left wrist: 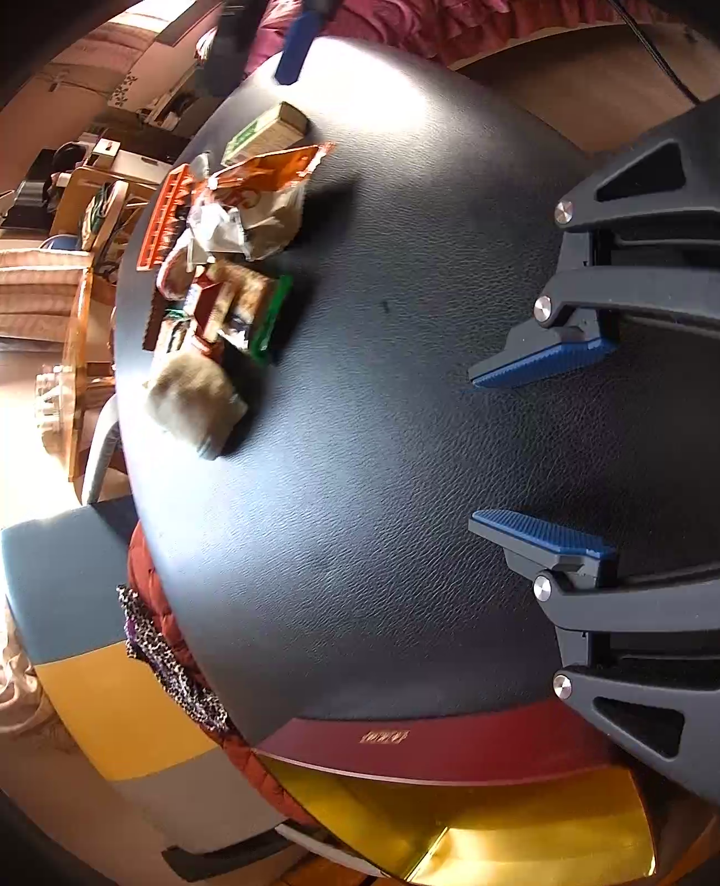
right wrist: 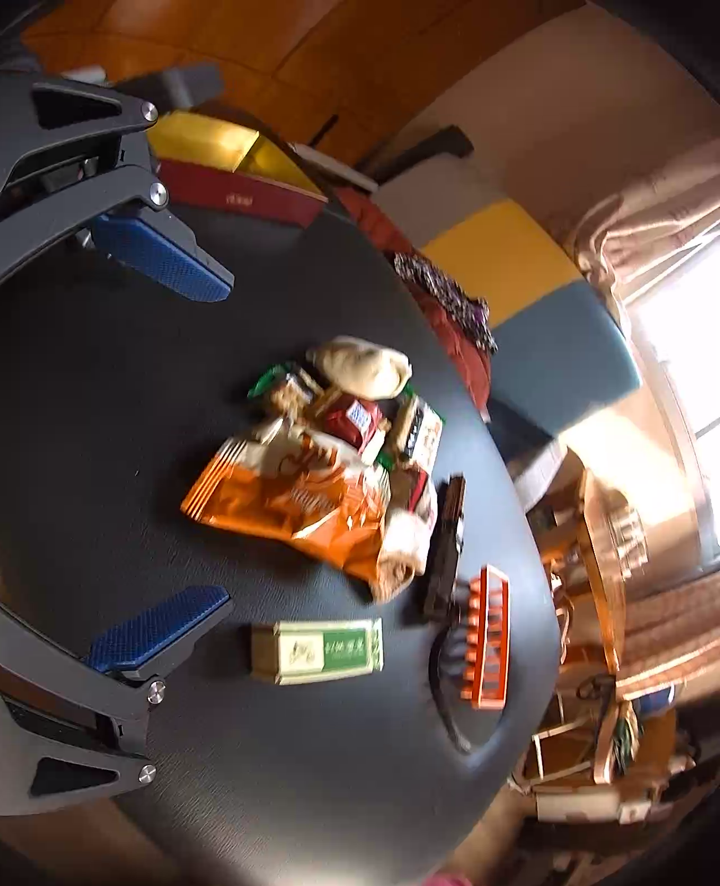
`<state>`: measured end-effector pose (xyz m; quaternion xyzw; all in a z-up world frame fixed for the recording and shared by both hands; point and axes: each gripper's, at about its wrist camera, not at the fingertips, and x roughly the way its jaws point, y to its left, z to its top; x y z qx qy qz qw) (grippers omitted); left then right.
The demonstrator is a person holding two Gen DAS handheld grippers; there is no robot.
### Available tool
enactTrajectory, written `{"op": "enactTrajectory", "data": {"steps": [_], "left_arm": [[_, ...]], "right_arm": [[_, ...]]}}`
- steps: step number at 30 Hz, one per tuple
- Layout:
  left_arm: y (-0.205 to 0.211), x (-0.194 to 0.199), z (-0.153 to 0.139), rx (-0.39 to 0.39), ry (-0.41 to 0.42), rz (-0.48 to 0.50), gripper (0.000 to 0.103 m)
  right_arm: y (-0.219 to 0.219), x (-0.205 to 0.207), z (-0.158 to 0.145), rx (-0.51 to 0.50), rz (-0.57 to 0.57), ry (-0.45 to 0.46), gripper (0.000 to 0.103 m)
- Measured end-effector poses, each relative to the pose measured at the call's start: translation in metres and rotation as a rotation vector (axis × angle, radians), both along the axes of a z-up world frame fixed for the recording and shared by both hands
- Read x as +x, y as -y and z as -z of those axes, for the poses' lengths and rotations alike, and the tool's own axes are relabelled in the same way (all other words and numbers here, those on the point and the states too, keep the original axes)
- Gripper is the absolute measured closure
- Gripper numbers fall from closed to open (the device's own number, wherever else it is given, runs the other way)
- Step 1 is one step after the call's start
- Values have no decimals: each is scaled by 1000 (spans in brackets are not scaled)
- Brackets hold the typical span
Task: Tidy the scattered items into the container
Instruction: 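Grasp the orange chip bag with the right gripper and lift it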
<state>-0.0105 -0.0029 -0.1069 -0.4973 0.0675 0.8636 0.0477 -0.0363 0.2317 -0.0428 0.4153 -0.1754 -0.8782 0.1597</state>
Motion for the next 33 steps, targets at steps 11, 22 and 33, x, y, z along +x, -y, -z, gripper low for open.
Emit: {"op": "enactTrajectory", "data": {"steps": [11, 22, 33], "left_arm": [[16, 4, 2, 117, -29, -6, 44], [19, 4, 5, 144, -35, 20, 32], [17, 2, 2, 95, -7, 23, 32]], "right_arm": [[5, -95, -8, -15, 22, 44, 0], [35, -118, 20, 42, -139, 154, 0], [7, -58, 20, -123, -107, 133, 0]]}}
